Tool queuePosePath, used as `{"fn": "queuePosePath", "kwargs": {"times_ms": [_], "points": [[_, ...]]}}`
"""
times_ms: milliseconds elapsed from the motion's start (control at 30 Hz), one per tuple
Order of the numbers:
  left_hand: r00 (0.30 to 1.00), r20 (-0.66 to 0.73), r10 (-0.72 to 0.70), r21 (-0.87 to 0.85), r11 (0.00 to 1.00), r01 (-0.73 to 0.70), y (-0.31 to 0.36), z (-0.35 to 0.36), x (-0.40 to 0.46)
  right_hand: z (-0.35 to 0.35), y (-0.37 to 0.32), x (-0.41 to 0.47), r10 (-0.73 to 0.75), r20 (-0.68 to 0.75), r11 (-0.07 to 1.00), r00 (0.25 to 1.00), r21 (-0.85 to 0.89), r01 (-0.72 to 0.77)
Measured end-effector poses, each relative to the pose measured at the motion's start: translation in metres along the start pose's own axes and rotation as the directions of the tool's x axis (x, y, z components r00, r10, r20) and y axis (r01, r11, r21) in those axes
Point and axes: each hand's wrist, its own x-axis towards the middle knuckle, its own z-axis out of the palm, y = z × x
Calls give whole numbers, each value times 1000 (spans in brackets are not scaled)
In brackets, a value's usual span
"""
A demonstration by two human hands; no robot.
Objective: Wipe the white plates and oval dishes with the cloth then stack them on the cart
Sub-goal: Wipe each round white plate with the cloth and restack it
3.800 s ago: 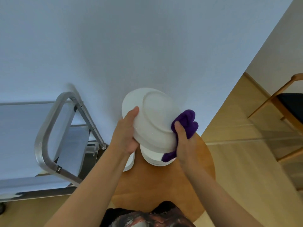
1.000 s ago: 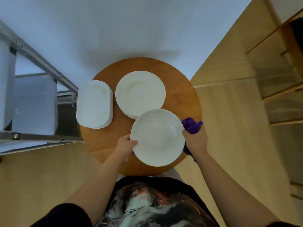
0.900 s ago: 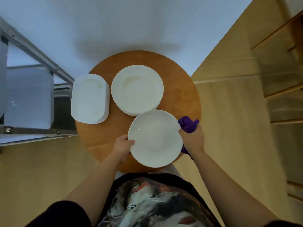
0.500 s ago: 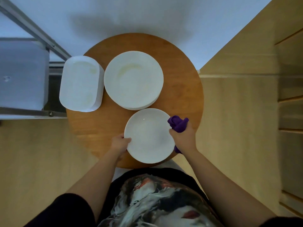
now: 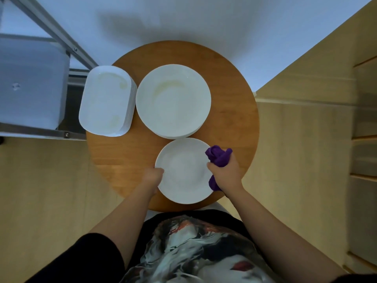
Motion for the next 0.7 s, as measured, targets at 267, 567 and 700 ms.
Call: {"fn": "queuePosePath", "kwargs": {"times_ms": [267, 567, 700], "points": [[931, -219, 294, -94, 943, -320, 91, -31, 13, 6, -26, 0, -25, 4, 991, 1000, 128, 24], [907, -97, 410, 450, 831, -327, 118, -50, 22, 20, -62, 0, -103, -10, 968, 995, 230, 103], [912, -88, 400, 465, 826, -318, 124, -56, 18, 25, -71, 0, -123, -10, 961, 992, 248, 121]]}}
